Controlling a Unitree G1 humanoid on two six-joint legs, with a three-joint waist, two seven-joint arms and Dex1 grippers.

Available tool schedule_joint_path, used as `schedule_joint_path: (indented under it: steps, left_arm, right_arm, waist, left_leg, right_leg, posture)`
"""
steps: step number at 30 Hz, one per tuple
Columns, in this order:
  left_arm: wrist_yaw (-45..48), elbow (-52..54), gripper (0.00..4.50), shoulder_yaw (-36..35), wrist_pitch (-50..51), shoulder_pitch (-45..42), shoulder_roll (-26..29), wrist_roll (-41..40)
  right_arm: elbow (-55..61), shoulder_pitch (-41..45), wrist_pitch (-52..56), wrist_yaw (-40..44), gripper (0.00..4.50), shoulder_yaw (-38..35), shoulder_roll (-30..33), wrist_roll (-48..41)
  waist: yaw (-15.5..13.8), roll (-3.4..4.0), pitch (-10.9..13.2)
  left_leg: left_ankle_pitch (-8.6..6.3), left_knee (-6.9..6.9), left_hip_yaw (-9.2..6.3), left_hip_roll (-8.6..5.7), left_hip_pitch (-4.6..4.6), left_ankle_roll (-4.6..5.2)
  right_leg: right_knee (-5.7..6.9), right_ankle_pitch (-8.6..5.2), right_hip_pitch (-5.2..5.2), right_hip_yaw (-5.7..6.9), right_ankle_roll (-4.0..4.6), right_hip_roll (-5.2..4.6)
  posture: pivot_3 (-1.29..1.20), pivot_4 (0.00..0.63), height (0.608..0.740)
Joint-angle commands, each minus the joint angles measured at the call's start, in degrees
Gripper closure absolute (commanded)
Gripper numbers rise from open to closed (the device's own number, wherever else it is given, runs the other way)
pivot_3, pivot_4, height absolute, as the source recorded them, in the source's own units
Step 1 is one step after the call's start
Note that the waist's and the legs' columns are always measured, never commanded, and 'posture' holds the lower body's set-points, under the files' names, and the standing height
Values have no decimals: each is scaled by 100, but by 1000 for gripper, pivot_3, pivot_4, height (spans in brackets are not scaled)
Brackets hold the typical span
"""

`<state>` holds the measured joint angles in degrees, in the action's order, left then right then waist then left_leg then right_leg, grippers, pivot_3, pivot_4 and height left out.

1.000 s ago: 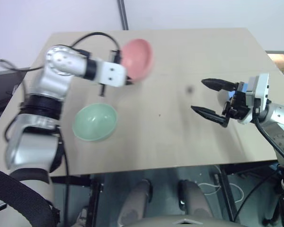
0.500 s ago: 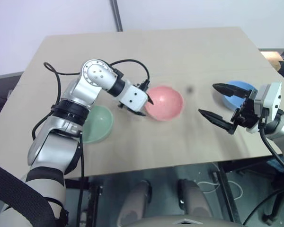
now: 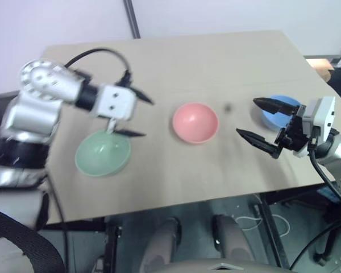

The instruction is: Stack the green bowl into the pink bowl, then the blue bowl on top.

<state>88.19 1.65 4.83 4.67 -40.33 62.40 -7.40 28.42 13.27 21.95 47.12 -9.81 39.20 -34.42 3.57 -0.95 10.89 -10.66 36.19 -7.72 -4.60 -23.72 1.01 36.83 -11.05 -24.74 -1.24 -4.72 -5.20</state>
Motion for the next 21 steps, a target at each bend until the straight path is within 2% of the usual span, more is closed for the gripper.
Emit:
schedule_joint_path:
  steps: [1,3,5,8,11,15,21]
  left_arm:
    - [-93,1308,62,-1388,1489,1125,952,-167]
    - [-80,1833,62,-2094,2141,1969,1340,66]
    - [-88,2371,62,-2798,2775,2783,1426,357]
    - [-203,3095,62,-3604,3337,3866,1186,751]
    - [-437,3654,62,-4053,3394,4859,808,1252]
    - [-1196,3861,62,-3810,3174,5330,505,1716]
    - [-1836,3872,62,-3326,3010,5393,289,1759]
  right_arm:
    - [-125,162,-161,213,0,-67,61,-54]
    - [-229,214,-198,375,0,-34,96,-61]
    - [-272,246,-202,624,0,2,133,-170]
    - [-281,213,-356,1124,0,117,216,-213]
    - [-308,216,-488,1549,0,261,248,-237]
    - [-529,340,-694,1935,0,481,280,-68]
    - [-658,449,-869,2067,0,502,217,-30]
  waist:
    - [2,0,3]
    - [-34,1,4]
    - [-101,9,7]
    - [-177,19,13]
    - [-169,21,14]
    - [-179,18,15]
    - [-257,18,15]
  left_leg:
    - [0,1,0,0,1,0]
    - [-1,0,0,0,2,0]
    - [-2,-1,0,0,3,-1]
    - [-3,-2,12,1,2,-2]
    - [-4,-5,12,6,5,-4]
    - [-5,-5,8,11,3,-6]
    - [-19,-5,3,12,1,-29]
  right_leg:
    - [-1,0,0,-1,0,0]
    - [-3,-2,2,-1,3,0]
    - [-6,-7,7,6,11,0]
    - [-8,-15,12,16,24,-2]
    - [-12,-15,11,11,26,-5]
    - [-14,-13,9,9,28,-8]
    - [-16,-12,6,12,29,-13]
  posture:
    - [0,150,740]
    - [0,150,740]
    - [0,150,740]
    - [0,150,740]
    - [0,150,740]
    - [0,150,740]
    - [0,150,740]
